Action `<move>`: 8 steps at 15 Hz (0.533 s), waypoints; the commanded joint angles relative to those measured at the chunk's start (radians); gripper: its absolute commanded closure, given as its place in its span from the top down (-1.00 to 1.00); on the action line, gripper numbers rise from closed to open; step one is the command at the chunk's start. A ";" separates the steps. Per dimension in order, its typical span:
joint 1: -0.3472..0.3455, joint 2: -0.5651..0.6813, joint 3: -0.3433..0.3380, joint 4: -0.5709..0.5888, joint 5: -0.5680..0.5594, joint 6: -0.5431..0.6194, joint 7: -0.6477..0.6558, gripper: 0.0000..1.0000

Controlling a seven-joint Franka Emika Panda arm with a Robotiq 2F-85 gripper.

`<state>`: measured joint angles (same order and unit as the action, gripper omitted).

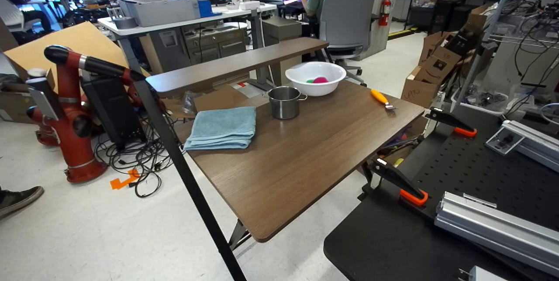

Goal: Move the blue towel forward

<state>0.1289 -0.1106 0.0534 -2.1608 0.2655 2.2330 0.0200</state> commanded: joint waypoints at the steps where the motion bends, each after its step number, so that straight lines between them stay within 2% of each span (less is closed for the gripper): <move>1: 0.007 0.122 0.033 0.093 0.045 0.008 0.005 1.00; 4: 0.020 0.226 0.069 0.157 0.015 0.011 0.054 1.00; 7: 0.047 0.344 0.085 0.212 -0.073 0.016 0.145 1.00; 8: 0.032 0.286 0.088 0.158 -0.028 0.019 0.092 1.00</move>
<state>0.1681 0.1775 0.1351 -2.0034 0.2385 2.2545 0.1114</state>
